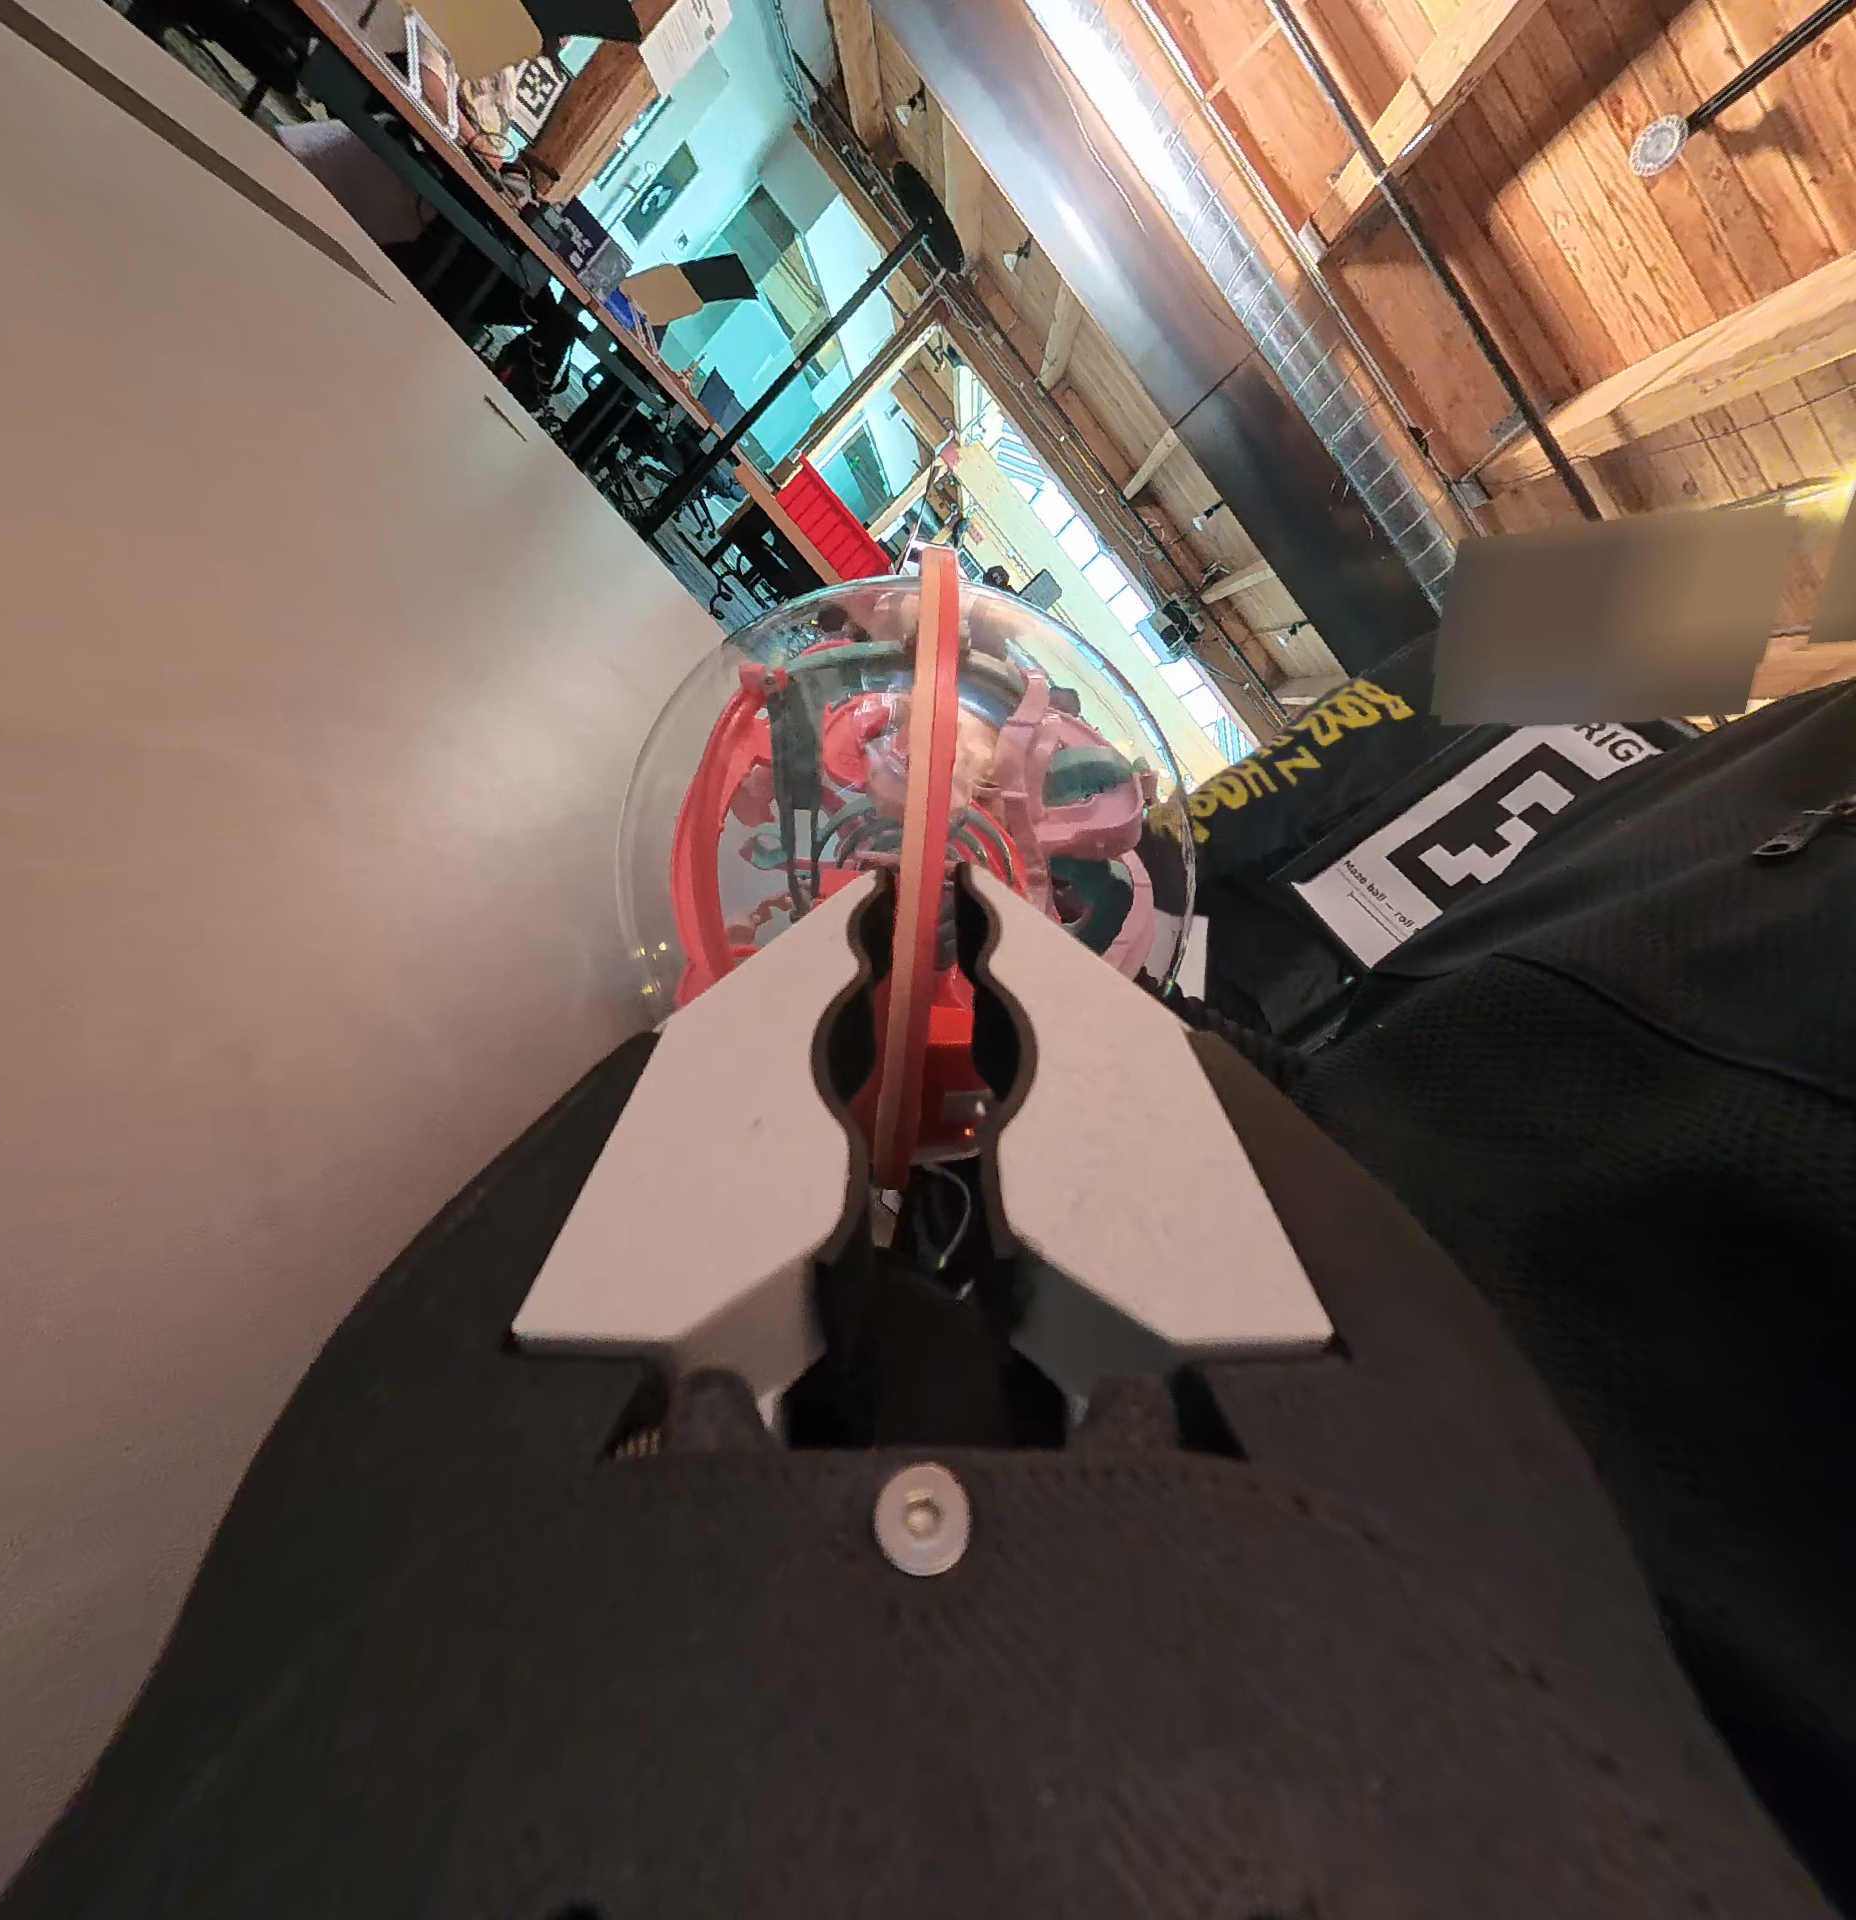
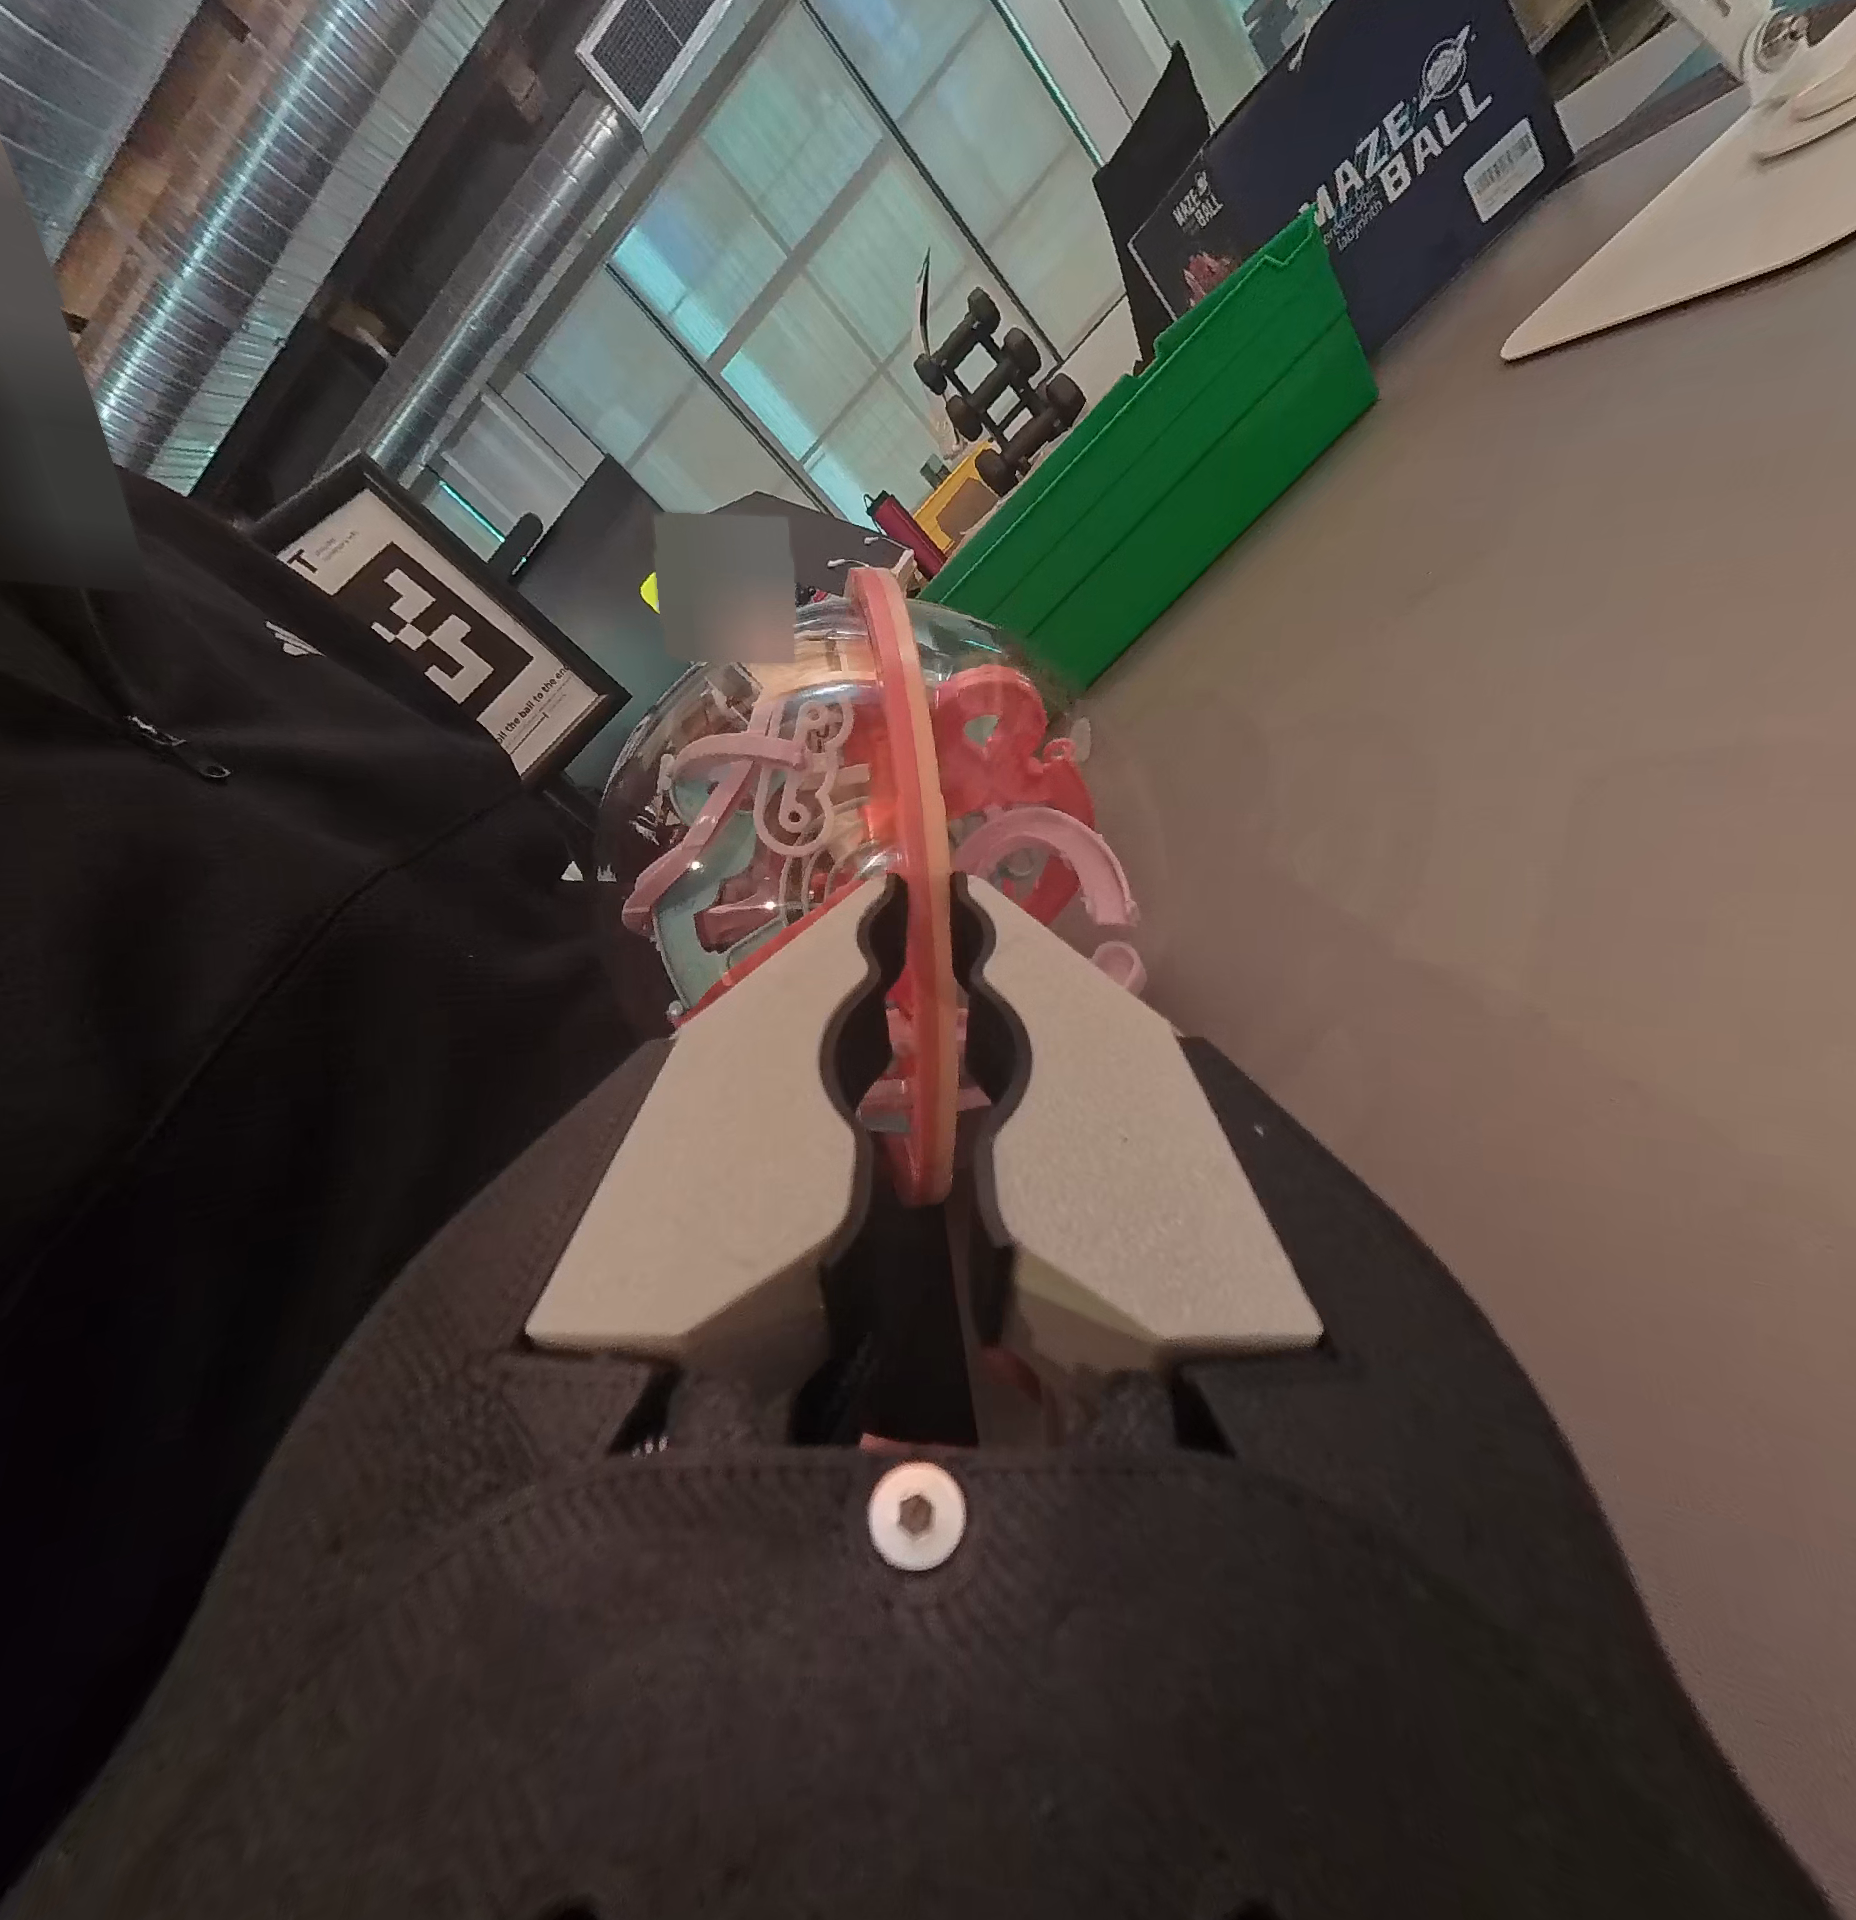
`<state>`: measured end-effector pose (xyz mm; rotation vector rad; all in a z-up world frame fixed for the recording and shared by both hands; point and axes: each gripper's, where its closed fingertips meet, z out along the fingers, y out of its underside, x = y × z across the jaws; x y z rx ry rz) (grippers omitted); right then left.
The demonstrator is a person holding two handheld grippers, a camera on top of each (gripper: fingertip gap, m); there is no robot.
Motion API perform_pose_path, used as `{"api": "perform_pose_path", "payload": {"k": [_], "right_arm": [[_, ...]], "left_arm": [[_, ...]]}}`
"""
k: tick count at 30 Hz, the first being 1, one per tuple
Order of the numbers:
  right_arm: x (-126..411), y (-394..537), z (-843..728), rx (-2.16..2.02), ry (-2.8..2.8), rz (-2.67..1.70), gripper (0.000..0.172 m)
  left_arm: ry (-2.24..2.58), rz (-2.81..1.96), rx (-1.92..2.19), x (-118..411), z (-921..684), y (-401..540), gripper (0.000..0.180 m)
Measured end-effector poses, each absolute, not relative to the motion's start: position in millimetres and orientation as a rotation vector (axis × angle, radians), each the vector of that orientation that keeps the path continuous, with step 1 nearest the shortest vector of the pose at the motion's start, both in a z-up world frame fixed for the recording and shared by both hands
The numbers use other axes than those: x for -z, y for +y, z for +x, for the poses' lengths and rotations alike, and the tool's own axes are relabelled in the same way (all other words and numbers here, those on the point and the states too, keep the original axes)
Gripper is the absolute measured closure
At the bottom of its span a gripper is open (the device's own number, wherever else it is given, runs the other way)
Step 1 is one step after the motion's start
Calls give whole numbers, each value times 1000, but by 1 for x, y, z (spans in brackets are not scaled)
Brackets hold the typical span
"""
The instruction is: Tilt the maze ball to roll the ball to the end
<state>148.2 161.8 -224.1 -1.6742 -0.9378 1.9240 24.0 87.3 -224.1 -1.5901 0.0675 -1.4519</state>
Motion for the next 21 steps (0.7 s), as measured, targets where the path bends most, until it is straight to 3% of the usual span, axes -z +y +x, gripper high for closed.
{"api": "perform_pose_path", "payload": {"k": [21], "right_arm": [[224,161,149,-1933,-939,-1667,165]], "left_arm": [[48,-1598,1459,228,23,89,165]]}}
